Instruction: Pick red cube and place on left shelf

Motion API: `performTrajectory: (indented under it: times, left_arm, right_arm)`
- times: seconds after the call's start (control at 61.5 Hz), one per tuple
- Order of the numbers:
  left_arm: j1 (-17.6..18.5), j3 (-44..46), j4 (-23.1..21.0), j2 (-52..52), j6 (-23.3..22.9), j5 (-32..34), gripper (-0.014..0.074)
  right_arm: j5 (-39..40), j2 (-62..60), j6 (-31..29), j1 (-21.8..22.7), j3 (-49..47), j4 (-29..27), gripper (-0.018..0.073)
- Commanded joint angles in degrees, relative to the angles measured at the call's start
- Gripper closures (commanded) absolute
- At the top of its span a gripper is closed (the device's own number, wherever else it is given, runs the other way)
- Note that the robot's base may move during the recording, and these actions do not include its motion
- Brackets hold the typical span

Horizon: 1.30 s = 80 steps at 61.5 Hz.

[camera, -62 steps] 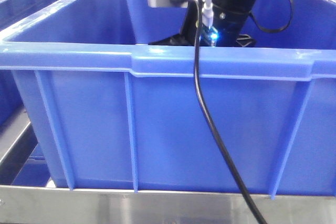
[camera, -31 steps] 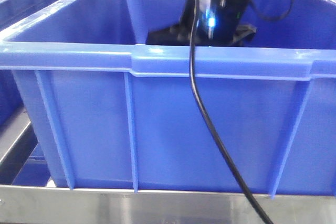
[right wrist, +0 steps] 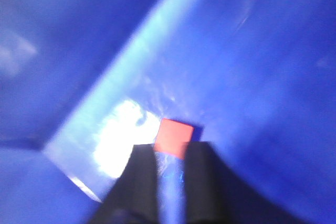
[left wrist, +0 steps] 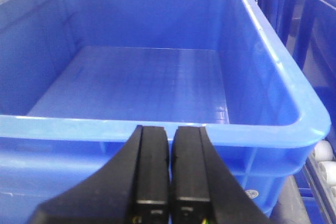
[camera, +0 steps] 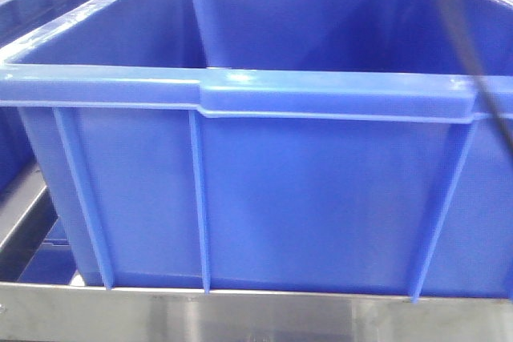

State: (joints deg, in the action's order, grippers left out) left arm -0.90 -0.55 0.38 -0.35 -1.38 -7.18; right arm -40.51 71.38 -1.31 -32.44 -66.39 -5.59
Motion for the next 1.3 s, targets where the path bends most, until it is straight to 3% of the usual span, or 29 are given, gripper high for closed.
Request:
performTrajectory:
  times: [0.0, 0.309, 0.617, 1.072, 1.284]
  left_arm:
    - [0.5, -1.3, -0.4, -1.0, 0.0, 4.9, 0.0495]
    - [0.5, -1.3, -0.4, -1.0, 0.0, 4.9, 0.0495]
    - [0.5, -1.3, -0.4, -1.0, 0.0, 4.9, 0.0495]
    - [0.5, -1.3, -0.4, -1.0, 0.0, 4.9, 0.0495]
    - [0.5, -1.3, -0.4, -1.0, 0.0, 4.9, 0.0495]
  right_arm:
    - [6.4, -8.9, -0.4, 0.0, 4.1, 0.2, 0.0496]
    - [16.1, -38.1, -0.4, 0.0, 26.0, 0.2, 0.0516]
    - [18.9, -63.0, -0.4, 0.0, 40.7, 0.2, 0.0516]
    - [18.0, -67.0, -0.4, 0.0, 42.9, 0.2, 0.0516]
    - [22.5, -67.0, -0.4, 2.1, 46.1, 1.2, 0.0516]
